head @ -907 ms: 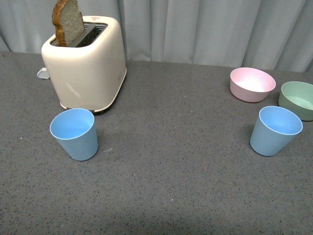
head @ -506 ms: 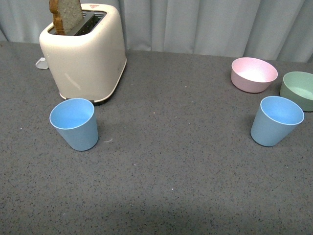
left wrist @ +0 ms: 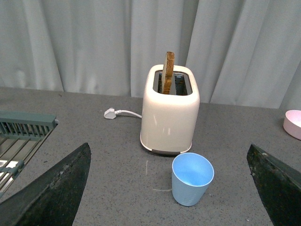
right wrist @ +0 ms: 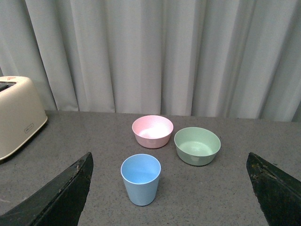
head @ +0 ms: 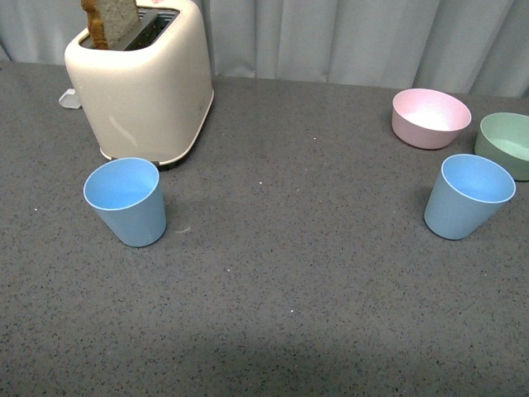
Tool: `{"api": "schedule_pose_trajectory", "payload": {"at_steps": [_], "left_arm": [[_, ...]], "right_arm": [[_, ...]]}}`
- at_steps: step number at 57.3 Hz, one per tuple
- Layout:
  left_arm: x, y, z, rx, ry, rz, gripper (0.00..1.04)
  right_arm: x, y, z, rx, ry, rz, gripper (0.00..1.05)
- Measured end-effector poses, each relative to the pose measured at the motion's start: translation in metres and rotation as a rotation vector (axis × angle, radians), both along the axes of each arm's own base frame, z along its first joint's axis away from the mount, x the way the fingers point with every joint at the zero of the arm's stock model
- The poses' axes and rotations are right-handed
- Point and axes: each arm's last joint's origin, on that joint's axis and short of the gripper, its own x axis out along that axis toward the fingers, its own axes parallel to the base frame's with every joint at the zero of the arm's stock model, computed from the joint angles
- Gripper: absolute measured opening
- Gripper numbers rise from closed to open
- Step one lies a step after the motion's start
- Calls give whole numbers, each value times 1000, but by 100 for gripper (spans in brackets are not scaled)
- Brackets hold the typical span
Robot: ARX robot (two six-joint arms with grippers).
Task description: Stack blue cups with both arms
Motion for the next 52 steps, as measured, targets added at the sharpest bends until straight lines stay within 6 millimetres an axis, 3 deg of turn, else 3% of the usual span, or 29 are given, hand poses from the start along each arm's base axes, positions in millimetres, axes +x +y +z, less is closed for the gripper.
{"api": "schedule_pose_trajectory", "payload": {"at_steps": [52], "left_arm": [[0,0,0,0,0,0,98]], "right_arm": [[0,0,0,0,0,0,95]]}}
